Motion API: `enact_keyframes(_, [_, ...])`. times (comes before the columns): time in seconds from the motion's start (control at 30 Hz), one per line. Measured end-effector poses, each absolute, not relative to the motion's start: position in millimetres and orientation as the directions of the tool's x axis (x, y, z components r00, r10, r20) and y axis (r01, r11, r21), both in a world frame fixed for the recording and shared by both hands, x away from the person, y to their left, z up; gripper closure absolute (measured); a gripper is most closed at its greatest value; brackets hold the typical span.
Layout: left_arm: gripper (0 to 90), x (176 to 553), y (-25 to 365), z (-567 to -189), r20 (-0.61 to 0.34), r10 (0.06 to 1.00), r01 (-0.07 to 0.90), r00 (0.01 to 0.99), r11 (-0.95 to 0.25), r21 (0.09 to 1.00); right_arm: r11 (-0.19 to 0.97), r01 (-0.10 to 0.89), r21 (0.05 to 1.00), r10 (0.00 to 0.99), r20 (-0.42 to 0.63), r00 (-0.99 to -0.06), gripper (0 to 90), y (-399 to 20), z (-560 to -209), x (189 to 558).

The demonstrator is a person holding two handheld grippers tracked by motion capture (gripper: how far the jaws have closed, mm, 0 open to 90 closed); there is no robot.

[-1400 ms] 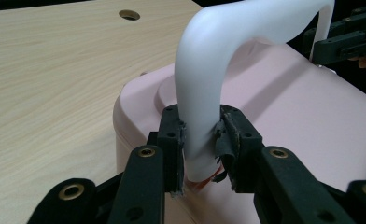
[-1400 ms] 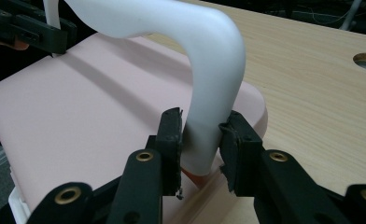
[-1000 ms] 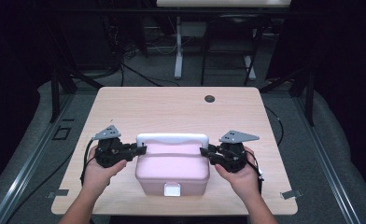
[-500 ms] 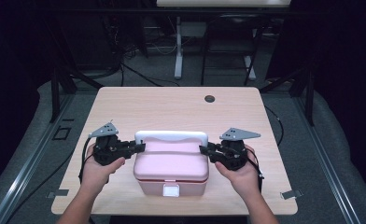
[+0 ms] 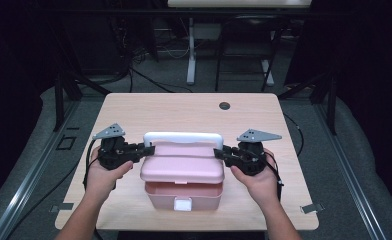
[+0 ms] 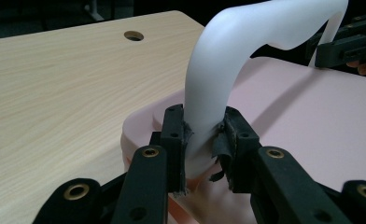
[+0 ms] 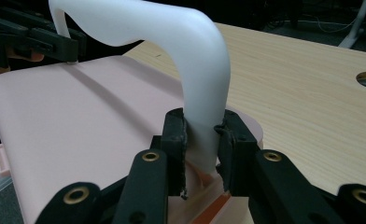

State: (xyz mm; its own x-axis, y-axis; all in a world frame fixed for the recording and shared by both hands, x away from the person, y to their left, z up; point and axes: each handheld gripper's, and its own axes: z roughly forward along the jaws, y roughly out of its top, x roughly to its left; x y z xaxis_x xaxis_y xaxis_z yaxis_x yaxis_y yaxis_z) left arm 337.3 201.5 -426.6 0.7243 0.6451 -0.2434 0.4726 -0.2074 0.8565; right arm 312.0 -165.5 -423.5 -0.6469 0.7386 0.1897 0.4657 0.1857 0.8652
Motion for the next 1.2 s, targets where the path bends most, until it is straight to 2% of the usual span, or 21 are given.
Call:
enact_keyframes(0.53, [70.7,323.8,217.9,-418.9,-0.226,0.653,0.461,0.723,-0.212,0.862,0.183,0.466,0.866,0.740,0.190,-0.645,73.8,-165.4,-424.0,312.3])
enact_keyframes(0.97, [87.9,299.0,238.1,-442.4,-0.225,0.664,0.491,0.713,-0.244,0.836,0.181,0.467,0.865,0.741,0.193,-0.643,73.7,-165.4,-423.3,312.1])
enact_keyframes(1.2, [89.5,288.6,238.5,-457.1,-0.251,0.650,0.519,0.717,-0.258,0.815,0.181,0.466,0.866,0.743,0.190,-0.642,73.7,-165.0,-423.2,311.9])
